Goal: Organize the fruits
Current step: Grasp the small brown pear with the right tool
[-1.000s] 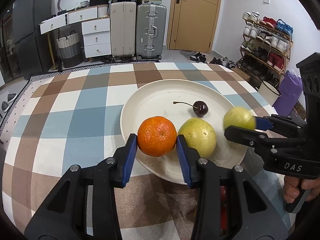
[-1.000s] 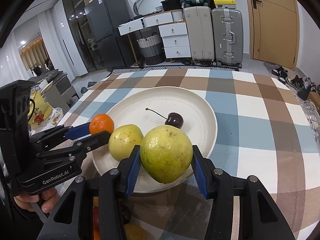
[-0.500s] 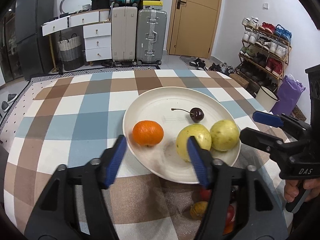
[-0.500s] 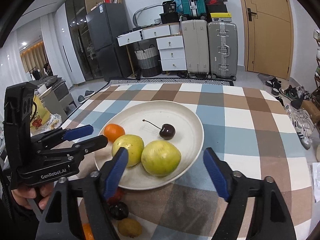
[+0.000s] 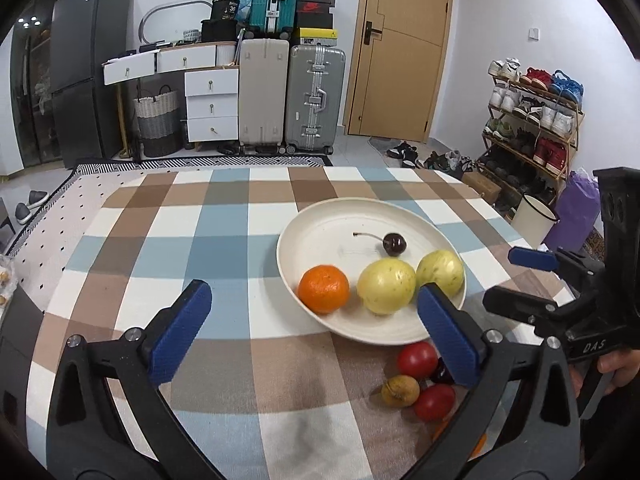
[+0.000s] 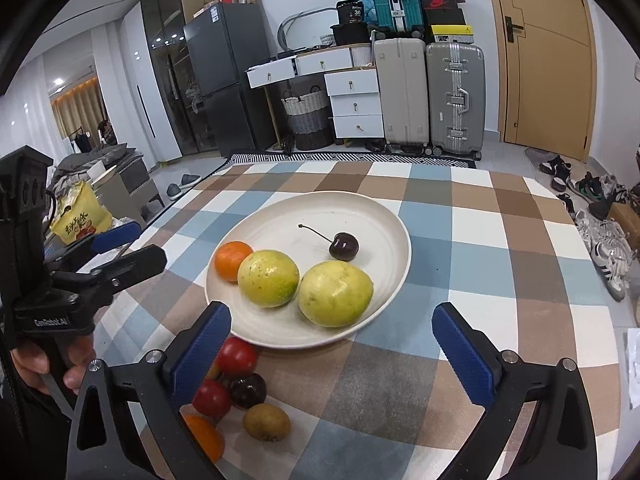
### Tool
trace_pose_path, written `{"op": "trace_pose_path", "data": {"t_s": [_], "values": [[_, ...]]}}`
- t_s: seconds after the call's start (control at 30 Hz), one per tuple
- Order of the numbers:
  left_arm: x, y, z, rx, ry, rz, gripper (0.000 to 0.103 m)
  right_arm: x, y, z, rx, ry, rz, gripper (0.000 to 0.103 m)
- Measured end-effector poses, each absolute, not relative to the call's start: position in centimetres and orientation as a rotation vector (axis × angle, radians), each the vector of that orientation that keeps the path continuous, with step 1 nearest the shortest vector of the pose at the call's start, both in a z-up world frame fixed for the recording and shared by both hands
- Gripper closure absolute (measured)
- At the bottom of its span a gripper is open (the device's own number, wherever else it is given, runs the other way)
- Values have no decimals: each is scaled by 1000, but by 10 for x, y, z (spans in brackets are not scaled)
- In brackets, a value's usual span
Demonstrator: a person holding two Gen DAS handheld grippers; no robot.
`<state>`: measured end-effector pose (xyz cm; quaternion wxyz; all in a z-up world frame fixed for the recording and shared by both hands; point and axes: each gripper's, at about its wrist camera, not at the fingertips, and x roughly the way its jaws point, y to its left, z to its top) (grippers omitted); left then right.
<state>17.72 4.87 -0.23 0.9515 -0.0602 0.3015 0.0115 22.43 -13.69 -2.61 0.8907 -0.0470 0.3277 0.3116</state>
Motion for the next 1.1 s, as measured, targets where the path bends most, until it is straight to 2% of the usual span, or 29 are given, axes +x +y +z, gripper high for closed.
{"op": "trace_pose_path", "data": {"t_s": [0.47,1.1], "values": [[147,30,-25,-83,688,-32,0,200,-154,-39,-133,739,697,1],[157,16,-44,-69,781,-84,0,194,-139,-63,-233,828,716,2]]}}
